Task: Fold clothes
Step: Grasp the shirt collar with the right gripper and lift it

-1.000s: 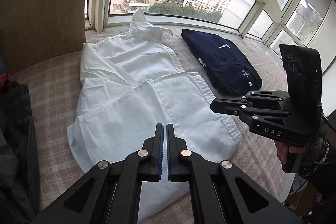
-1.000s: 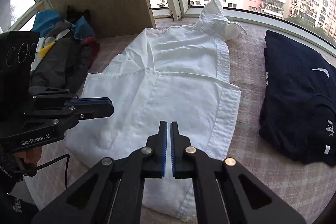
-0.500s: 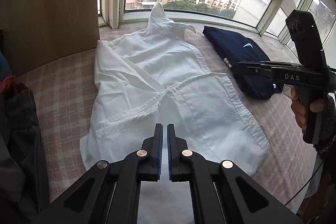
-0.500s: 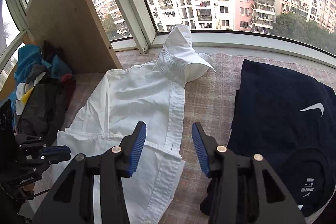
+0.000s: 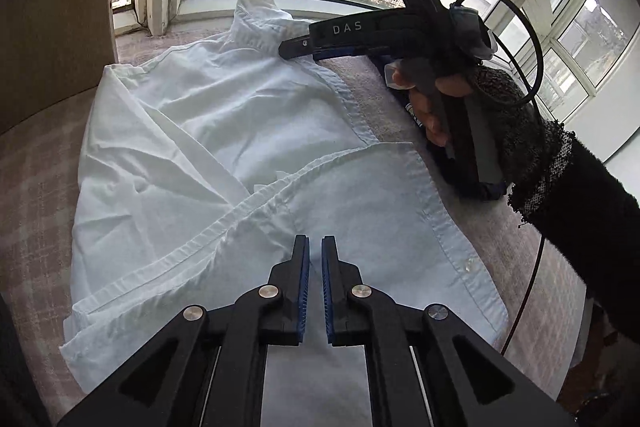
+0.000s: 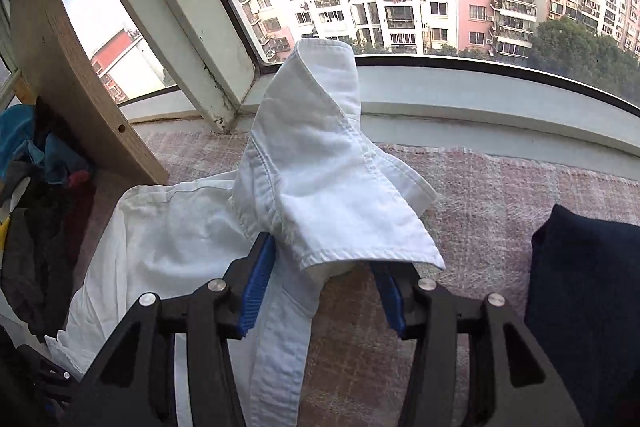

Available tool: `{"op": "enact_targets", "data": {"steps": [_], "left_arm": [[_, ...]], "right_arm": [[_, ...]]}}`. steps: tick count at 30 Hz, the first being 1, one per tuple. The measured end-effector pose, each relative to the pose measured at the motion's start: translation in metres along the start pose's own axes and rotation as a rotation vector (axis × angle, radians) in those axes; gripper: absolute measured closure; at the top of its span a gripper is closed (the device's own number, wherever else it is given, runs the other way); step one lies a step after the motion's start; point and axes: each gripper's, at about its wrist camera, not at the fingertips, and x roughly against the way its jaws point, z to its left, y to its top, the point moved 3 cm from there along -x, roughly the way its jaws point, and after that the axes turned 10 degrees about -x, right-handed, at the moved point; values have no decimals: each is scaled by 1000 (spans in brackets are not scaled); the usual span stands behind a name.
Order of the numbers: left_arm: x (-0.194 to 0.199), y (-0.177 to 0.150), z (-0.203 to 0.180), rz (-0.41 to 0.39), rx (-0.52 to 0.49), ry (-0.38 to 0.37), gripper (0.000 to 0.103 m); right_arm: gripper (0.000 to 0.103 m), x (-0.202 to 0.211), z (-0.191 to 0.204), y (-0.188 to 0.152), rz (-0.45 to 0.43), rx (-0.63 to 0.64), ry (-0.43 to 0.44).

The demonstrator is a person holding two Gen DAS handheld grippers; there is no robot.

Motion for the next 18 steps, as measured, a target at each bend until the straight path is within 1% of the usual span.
{"op": "enact_targets", "data": {"steps": [2,3,4,5,8,12,15,18], "left_arm": [[-1,0,-1,2,-5,0,98],[-1,0,-1,3,-6,0,98],[-2,0,-1,4,-7,0,98],[-2,0,-2,5,-8,-1,98],[-3,-2,-2,2,-2,-11,98],[-1,-5,3,-6,38,-50,98],[-1,-6,5,-6,61,-68,98],[1,-7,6,-4,79,-79,98]], "right_arm": [[52,-5,3,1,-12,3,42],[57,-7,4,1,-17,4,64],[67,-9,5,1,-22,6,85],[92,-13,6,1,-8,-1,109],[95,-6,7,4,-33,-17,190],[96,23,18,12,-93,-16,325],[96,50,36,11,-140,31,410],[96,81,56,1,-184,107,478]]}}
